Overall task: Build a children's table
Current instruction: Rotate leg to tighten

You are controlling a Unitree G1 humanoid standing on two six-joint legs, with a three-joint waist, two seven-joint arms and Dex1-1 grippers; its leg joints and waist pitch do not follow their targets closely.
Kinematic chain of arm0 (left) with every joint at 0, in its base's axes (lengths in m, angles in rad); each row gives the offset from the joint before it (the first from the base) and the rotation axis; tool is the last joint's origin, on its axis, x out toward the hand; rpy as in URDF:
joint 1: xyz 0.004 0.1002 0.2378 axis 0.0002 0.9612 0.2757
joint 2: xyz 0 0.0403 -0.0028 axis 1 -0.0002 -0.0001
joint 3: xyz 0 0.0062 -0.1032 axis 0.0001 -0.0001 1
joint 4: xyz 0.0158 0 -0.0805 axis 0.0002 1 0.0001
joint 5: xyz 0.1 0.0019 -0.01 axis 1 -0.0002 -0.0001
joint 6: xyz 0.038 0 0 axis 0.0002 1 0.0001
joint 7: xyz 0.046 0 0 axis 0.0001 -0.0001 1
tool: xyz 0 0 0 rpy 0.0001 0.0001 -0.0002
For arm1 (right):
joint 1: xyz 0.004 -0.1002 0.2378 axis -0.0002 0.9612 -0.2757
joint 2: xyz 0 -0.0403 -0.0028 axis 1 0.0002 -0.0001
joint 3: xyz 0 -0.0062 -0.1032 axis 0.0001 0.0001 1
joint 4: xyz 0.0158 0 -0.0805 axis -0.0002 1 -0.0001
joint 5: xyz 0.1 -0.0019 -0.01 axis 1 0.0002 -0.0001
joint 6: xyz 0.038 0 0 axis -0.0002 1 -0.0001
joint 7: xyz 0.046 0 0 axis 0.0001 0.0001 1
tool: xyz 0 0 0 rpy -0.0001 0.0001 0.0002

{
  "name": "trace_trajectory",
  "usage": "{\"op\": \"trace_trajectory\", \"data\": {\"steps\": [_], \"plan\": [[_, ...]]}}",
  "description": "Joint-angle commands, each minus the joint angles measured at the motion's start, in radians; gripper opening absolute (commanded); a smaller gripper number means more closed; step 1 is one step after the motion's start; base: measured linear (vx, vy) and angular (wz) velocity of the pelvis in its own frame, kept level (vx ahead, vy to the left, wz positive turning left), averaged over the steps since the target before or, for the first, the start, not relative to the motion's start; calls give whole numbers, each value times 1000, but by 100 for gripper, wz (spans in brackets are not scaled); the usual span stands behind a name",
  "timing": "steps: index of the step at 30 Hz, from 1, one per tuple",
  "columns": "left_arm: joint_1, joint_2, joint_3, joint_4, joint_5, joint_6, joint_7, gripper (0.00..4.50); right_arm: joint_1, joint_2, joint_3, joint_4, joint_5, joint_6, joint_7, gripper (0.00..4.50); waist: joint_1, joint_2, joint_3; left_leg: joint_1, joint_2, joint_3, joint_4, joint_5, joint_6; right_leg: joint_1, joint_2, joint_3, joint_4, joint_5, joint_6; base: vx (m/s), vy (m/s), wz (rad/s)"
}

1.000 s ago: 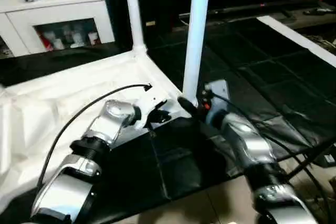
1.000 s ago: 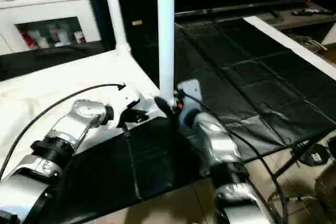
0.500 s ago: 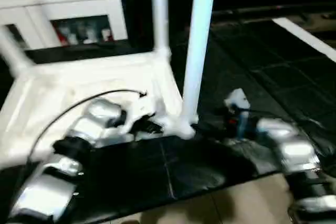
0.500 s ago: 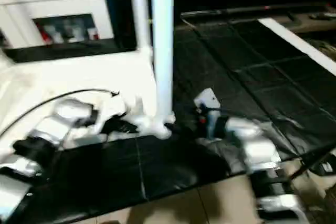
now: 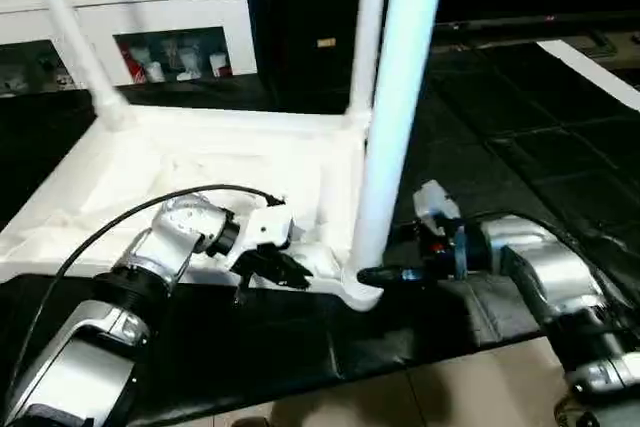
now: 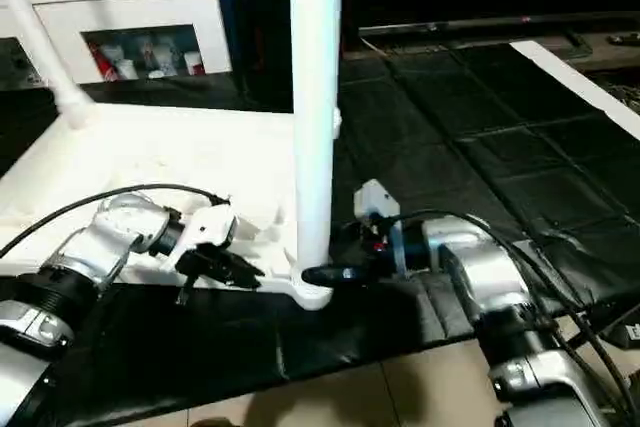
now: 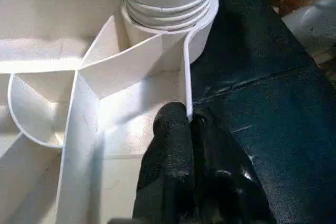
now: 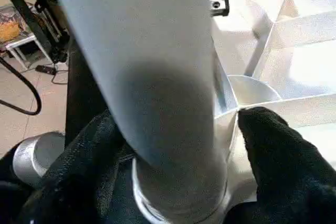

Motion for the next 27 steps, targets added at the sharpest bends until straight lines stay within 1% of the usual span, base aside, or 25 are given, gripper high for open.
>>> {"op": "trace_trajectory", "data": {"steps": [1, 3, 4, 6, 7, 8, 10, 12, 13, 15, 16, 21, 22, 24, 25, 26, 27], "plan": [[-5, -2, -25, -37, 2, -29, -32, 0, -26, 6, 8, 9, -1, -14, 15, 327, -6, -7, -71, 2, 30, 0, -64, -171, 53, 59, -64, 58, -66, -260, -176, 0, 0, 0], [-4, -1, -25, -36, 1, -30, -33, 0, -29, 9, 11, 14, 0, -14, 19, 298, -7, -7, -71, 0, 29, -1, -64, -168, 56, 59, -64, 57, -66, -257, -177, 0, 0, 0], [-5, 1, -25, -31, 3, -34, -32, 0, -33, 12, 17, 21, -2, -18, 25, 293, -7, -3, -71, 1, 29, -1, -63, -170, 55, 59, -64, 57, -66, -261, -176, 0, 0, 0], [-6, 1, -25, -27, 5, -39, -31, 0, -34, 14, 23, 24, -5, -21, 31, 287, -7, -5, -71, 2, 29, -1, -64, -173, 53, 59, -64, 57, -67, -264, -174, 0, 0, 0], [-6, 1, -24, -26, 5, -40, -30, 0, -34, 15, 24, 25, -5, -21, 35, 279, -7, -4, -71, 1, 29, -1, -64, -175, 52, 59, -64, 57, -67, -265, -174, 0, 0, 0], [-6, 1, -24, -26, 5, -40, -30, 0, -33, 15, 24, 25, -5, -21, 38, 256, -7, -3, -71, 2, 29, -1, -64, -175, 51, 59, -63, 57, -67, -264, -176, 0, 0, 0], [-8, 0, -23, -24, 5, -40, -29, 0, -34, 16, 26, 26, -3, -21, 43, 249, -7, -2, -72, 2, 29, -1, -64, -175, 50, 60, -63, 57, -66, -255, -177, 0, 0, 0], [-11, 0, -22, -18, 7, -43, -26, 0, -35, 17, 27, 27, -2, -21, 47, 229, -7, -1, -72, 2, 29, -1, -63, -173, 50, 60, -63, 57, -65, -246, -179, 0, 0, 0], [-13, -1, -22, -14, 9, -45, -23, 0, -35, 17, 27, 28, -2, -21, 49, 229, -8, -2, -71, 3, 28, 0, -64, -177, 50, 60, -62, 57, -66, -250, -179, 0, 0, 0], [-15, -2, -21, -8, 12, -49, -15, 0, -33, 18, 26, 25, -1, -21, 54, 214, -8, -2, -71, 3, 28, 0, -64, -183, 48, 60, -63, 57, -68, -261, -177, 0, 0, 0], [-16, -4, -19, -5, 13, -48, -8, 0, -31, 18, 26, 23, 0, -21, 55, 212, -8, -5, -71, 3, 28, 0, -64, -184, 48, 60, -63, 57, -68, -267, -175, 0, 0, 0], [-15, -14, -6, -4, 8, -30, 24, 0, -26, 24, 25, 20, 11, -21, 59, 205, -5, -4, -71, 4, 29, 0, -64, -183, 49, 59, -63, 57, -67, -267, -176, 0, 0, 0], [-14, -20, 0, -5, 10, -10, 50, 0, -17, 30, 22, 15, 16, -23, 49, 205, -5, -3, -71, 4, 29, 0, -64, -185, 48, 59, -63, 57, -68, -271, -176, 0, 0, 0], [-17, -29, 9, -1, 18, 17, 98, 0, -1, 42, 13, -1, 21, -22, 21, 205, -4, -2, -69, 7, 30, 1, -64, -195, 45, 55, -63, 58, -71, -287, -176, 0, 0, 0], [-18, -34, 13, 1, 18, 26, 111, 0, 5, 50, 9, -6, 21, -27, 4, 204, -3, -3, -69, 7, 29, 1, -64, -195, 44, 56, -63, 58, -72, -293, -174, 0, 0, 0], [-20, -47, 21, 2, 14, 48, 136, 0, 14, 74, -4, -9, 13, -36, -57, 204, -4, -2, -68, 5, 29, 0, -65, -199, 42, 57, -64, 57, -73, -306, -168, 0, 0, 0], [-21, -55, 26, 2, 11, 60, 148, 0, 18, 88, -12, -9, 6, -41, -96, 204, -6, 0, -67, 4, 28, -1, -66, -200, 32, 58, -65, 57, -75, -321, -158, 0, 0, 0]]}}
